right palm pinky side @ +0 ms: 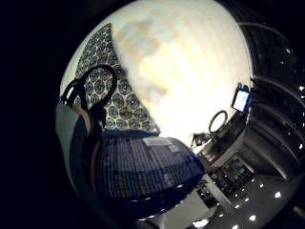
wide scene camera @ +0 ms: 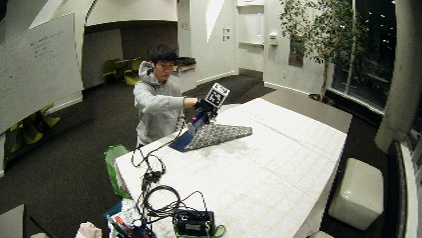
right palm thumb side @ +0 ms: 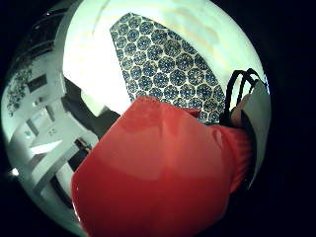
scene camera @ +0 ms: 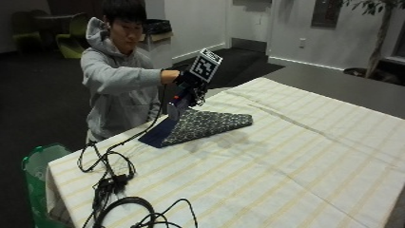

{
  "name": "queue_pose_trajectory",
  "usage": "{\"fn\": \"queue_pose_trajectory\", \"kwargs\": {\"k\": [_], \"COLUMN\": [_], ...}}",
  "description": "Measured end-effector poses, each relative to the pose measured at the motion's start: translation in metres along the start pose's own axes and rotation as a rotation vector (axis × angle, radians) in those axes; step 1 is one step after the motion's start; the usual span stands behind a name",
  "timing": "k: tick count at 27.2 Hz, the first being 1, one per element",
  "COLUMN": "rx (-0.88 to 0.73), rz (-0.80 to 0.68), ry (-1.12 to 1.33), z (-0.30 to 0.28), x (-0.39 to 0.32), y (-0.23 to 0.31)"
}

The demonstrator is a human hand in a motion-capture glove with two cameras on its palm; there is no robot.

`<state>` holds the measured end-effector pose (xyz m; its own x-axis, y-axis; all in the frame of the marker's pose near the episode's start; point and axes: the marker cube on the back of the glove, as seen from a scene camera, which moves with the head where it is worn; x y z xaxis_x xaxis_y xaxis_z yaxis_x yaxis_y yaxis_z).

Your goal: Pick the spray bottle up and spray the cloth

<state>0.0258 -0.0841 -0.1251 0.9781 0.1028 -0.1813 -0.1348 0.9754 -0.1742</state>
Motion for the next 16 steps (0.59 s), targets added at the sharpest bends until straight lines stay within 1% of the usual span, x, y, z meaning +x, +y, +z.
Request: {"fn": "queue_pose_trajectory", "kwargs": {"k": [5, 10, 13, 16], "rx": [-0.024, -0.07, -0.056, -0.003], "rz": [0.011, 0.001, -0.037, -0.107], "ry": [0.007, 0.149, 0.028, -0.108], "z": [0.015, 0.044, 0.047, 0.032], "x": [-0.008, -0.003, -0.021, -0.041], "y": [-0.013, -0.033, -0.039, -0.038]}}
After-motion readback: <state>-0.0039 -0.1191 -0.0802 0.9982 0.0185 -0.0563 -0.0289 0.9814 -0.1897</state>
